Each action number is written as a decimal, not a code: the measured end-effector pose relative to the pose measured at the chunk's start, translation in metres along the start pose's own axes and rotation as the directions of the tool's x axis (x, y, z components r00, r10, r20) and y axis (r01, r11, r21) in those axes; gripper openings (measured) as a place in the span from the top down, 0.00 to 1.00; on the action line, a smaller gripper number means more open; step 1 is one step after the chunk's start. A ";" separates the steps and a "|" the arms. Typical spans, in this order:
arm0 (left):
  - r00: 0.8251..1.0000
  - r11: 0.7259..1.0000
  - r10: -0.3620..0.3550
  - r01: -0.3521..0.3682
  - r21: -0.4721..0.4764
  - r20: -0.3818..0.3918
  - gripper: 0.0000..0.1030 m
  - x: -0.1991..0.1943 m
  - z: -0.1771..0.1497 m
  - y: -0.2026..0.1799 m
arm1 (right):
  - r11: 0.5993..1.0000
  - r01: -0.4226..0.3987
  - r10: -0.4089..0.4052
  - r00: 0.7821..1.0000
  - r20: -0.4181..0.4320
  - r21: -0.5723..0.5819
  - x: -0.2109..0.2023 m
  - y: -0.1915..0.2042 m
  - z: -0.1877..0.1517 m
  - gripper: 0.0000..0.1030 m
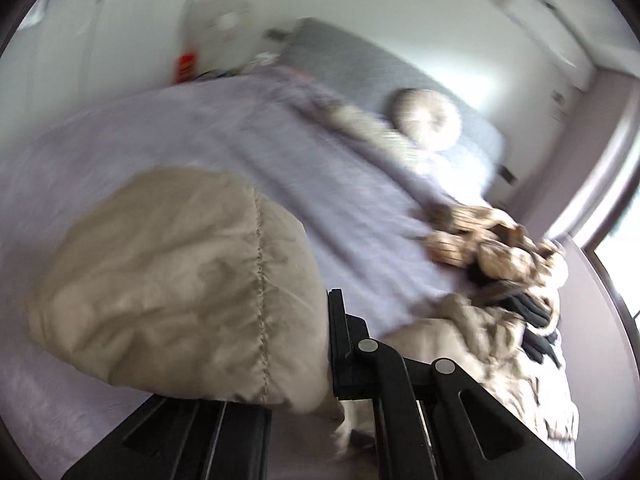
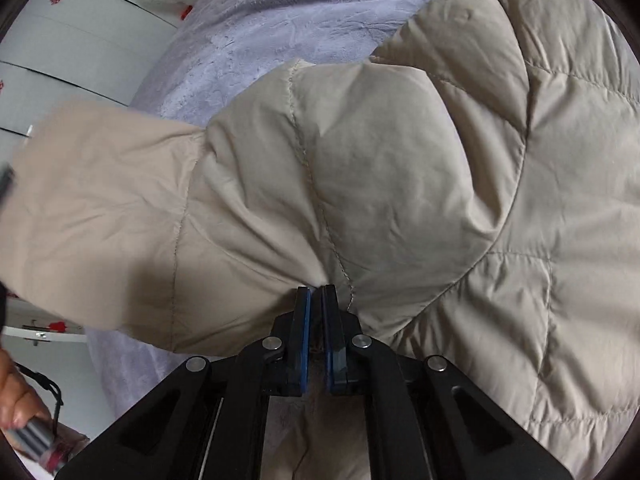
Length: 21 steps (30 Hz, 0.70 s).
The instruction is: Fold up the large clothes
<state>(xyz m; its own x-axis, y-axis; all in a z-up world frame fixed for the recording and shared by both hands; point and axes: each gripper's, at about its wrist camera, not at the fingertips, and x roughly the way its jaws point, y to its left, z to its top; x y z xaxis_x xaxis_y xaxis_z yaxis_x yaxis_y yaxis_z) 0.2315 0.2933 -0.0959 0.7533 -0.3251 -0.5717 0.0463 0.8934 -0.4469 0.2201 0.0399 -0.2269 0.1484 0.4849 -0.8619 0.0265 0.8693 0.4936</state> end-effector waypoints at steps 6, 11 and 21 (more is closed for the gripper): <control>0.988 0.969 -0.142 0.150 0.195 -0.055 0.92 0.011 -0.017 -0.125 | 0.997 -0.003 -0.005 0.994 0.111 0.079 -0.079 -0.040 -0.027 0.94; 0.964 0.892 -0.173 0.240 0.383 -0.201 0.92 0.052 -0.084 -0.239 | 0.970 0.100 -0.144 0.970 0.194 0.221 -0.155 -0.121 -0.065 0.94; 0.918 0.741 0.123 0.168 0.650 -0.377 0.89 0.114 -0.223 -0.318 | 0.903 0.235 -0.319 0.927 0.196 0.359 -0.210 -0.225 -0.116 0.94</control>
<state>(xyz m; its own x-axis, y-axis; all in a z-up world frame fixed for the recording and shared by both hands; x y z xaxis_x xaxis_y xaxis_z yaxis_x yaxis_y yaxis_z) 0.1562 -0.0967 -0.1720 0.4499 -0.3058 -0.8391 0.5875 0.8090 0.0202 0.0683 -0.2463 -0.1706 0.3228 0.1532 -0.9340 0.4134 0.8649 0.2847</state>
